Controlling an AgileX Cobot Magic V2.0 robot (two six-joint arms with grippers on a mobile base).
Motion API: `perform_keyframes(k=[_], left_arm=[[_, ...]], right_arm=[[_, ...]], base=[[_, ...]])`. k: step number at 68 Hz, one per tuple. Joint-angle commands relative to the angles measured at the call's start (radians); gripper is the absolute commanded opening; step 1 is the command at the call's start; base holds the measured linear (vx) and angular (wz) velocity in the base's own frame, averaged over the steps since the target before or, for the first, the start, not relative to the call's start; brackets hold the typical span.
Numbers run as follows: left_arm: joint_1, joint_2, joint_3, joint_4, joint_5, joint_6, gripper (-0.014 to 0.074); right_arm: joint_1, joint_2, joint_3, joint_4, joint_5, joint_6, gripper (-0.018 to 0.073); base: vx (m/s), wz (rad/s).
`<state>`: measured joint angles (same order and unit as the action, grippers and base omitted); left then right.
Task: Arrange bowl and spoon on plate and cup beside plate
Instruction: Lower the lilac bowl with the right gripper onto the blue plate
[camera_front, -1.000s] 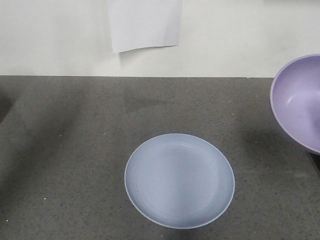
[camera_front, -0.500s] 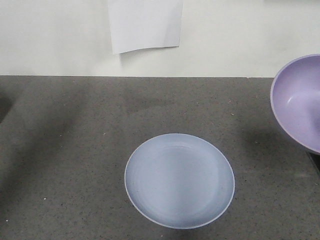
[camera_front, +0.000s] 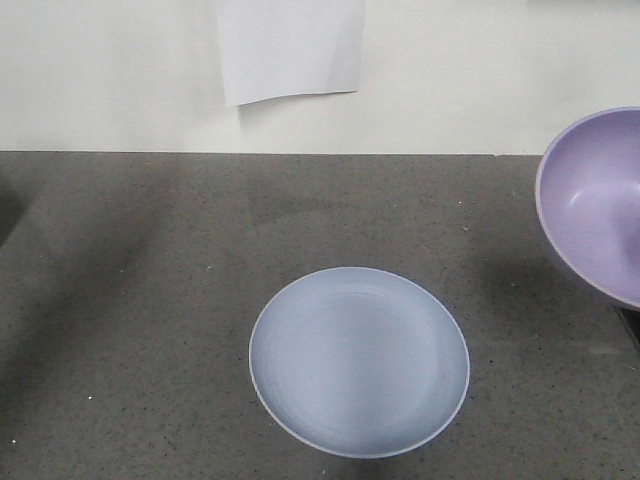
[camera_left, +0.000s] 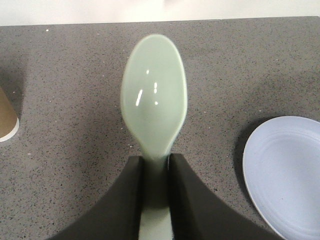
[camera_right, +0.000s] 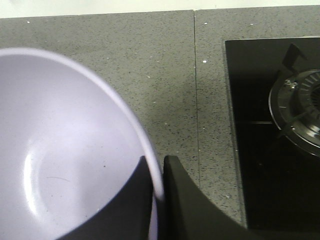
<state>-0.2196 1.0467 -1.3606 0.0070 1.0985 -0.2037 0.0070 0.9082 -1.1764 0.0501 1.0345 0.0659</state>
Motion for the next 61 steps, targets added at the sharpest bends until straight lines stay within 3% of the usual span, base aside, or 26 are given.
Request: perform_keyframes(k=[1, 12, 27, 54, 61], left_arm=[[-0.005, -0.015, -0.027, -0.007, -0.056, 0.0, -0.0006], [-0.005, -0.015, -0.027, -0.007, -0.056, 0.0, -0.0006], [-0.005, -0.015, -0.027, -0.007, -0.056, 0.0, -0.0006], [-0.005, -0.015, -0.027, -0.007, -0.056, 0.0, -0.0006], [-0.005, -0.015, -0.027, -0.007, -0.057, 0.0, -0.0006]], right_arm=[[-0.003, 0.007, -0.027, 0.082, -0.062, -0.08, -0.0006], [-0.003, 0.066, -0.027, 0.262, -0.042, -0.223, -0.0006], [-0.002, 0.182, -0.027, 0.391, -0.014, -0.314, -0.0004], [-0.002, 0.378, -0.027, 0.428, 0.008, -0.39, -0.0004], [0.041, 0.421, -0.027, 0.415, -0.006, -0.395, -0.0004]], base=[[0.0, 0.0], [0.0, 0.0], [0.0, 0.0], [0.0, 0.0], [0.0, 0.0]])
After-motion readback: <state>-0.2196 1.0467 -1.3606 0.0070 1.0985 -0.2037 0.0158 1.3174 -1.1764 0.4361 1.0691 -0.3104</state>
